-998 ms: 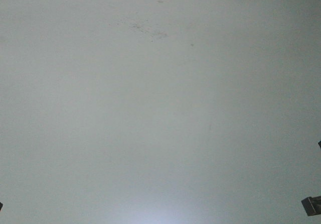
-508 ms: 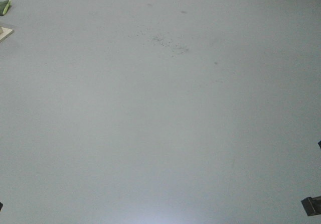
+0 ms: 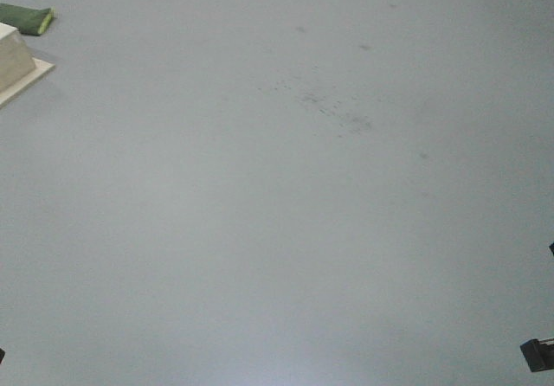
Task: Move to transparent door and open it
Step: 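Turn and drive the base toward the white-framed glass sliding door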
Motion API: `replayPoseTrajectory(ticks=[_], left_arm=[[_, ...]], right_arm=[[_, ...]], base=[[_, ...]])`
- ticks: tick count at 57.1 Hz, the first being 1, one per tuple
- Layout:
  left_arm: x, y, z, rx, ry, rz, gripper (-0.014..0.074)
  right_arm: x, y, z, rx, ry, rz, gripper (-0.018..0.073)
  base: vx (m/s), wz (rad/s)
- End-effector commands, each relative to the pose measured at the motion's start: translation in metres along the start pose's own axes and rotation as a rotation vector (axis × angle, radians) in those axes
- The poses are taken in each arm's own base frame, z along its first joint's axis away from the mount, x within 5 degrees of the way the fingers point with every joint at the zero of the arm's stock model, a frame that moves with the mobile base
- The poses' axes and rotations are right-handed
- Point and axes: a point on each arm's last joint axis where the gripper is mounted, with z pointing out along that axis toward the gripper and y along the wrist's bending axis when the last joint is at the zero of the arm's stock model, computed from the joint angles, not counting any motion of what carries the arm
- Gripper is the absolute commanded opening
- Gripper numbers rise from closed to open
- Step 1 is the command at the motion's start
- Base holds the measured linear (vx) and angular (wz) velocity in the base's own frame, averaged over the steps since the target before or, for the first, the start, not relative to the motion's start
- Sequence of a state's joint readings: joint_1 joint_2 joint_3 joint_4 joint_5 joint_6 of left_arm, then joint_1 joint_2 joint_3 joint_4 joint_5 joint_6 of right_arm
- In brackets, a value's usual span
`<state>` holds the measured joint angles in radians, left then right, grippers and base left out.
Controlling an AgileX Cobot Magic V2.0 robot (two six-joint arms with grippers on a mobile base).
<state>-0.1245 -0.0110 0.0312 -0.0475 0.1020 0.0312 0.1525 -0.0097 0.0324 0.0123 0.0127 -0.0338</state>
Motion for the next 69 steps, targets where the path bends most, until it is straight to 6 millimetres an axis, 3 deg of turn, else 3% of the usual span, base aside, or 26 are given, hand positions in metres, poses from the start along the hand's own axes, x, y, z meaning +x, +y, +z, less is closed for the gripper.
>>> replayPoseTrajectory(ticks=[1, 69], left_arm=[[-0.0032, 0.0000, -0.0006, 0.004, -0.082, -0.012, -0.0006], [-0.0032, 0.0000, -0.0006, 0.004, -0.082, -0.012, -0.0006]], right_arm=[[-0.0077, -0.0005, -0.0013, 0.007, -0.094, -0.003, -0.0009], [-0.0077, -0.0005, -0.0013, 0.007, -0.094, -0.003, -0.0009]], base=[[0.55, 0.37], [0.54, 0.49]])
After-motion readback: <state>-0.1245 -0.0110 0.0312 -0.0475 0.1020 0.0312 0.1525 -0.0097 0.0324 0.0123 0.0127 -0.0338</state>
